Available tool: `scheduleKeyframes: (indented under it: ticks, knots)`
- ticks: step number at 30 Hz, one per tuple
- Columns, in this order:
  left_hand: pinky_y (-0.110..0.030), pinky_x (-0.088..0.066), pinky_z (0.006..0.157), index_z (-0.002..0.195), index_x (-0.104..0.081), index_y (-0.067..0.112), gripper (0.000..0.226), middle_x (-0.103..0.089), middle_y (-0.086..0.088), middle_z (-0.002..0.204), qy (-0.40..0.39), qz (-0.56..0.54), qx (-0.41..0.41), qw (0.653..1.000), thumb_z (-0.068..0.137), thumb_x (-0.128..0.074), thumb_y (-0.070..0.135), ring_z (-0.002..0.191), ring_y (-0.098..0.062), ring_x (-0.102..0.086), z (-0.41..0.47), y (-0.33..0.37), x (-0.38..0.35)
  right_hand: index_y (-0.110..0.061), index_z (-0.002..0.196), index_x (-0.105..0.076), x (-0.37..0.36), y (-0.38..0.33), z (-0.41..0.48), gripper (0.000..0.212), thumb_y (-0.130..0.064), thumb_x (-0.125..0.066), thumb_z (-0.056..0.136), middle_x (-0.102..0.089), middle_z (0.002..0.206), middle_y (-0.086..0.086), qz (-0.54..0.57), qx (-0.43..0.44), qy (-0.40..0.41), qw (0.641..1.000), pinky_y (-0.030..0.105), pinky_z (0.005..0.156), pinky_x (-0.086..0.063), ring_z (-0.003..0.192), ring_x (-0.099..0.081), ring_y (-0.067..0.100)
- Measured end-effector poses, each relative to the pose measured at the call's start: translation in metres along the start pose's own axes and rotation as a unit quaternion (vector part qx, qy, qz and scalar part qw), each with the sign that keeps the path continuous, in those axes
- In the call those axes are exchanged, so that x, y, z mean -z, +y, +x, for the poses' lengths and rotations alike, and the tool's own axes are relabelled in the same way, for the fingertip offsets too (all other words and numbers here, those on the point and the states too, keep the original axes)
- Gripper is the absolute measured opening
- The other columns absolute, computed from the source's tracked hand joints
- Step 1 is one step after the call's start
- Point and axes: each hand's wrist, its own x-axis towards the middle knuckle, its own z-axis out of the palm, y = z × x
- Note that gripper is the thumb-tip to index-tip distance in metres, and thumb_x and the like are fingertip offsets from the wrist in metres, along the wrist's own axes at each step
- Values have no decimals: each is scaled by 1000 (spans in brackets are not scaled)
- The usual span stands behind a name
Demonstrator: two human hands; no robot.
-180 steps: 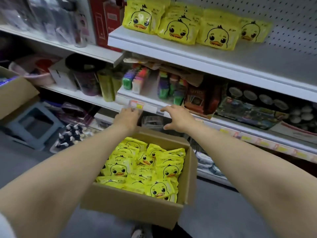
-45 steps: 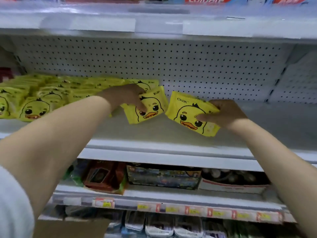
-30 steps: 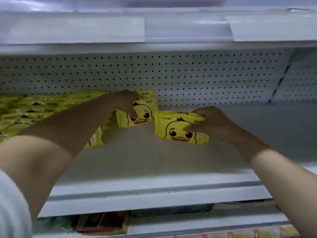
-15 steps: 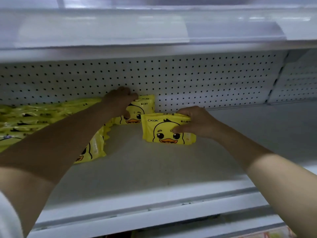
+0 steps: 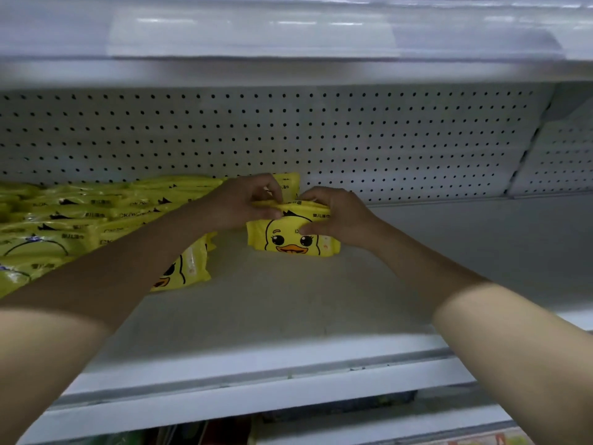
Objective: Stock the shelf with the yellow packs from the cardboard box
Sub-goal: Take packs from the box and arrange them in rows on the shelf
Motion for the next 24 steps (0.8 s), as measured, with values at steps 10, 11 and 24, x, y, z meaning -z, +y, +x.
scheduleKeyframes:
  ticks: [10,11,24]
  knots:
    - [-14,-41,72,94,-67,19,19,-66,8,98,89,66,22,994,82,-76,31,96,-4,-57,-10,-6,-4,-16,91,-68,2,10,-3,19,-20,-82,80,-71,95,-7,89,51,65,993,30,92,-52,98,-67,8]
    - [-18,-42,73,93,-68,20,18,-67,6,96,93,66,19,993,82,-76,32,94,-5,-59,-10,-6,-4,-15,90,-70,2,10,-3,16,-20,-81,80,-72,92,-8,94,43,67,992,26,89,-52,95,-67,5]
    - [-27,-44,66,74,-72,22,16,-68,6,74,102,164,62,979,78,-79,36,76,-10,-58,-16,-24,17,-21,76,-76,-19,-2,21,9,-27,-80,82,-69,71,-9,104,-16,73,992,9,62,-42,64,-58,-7]
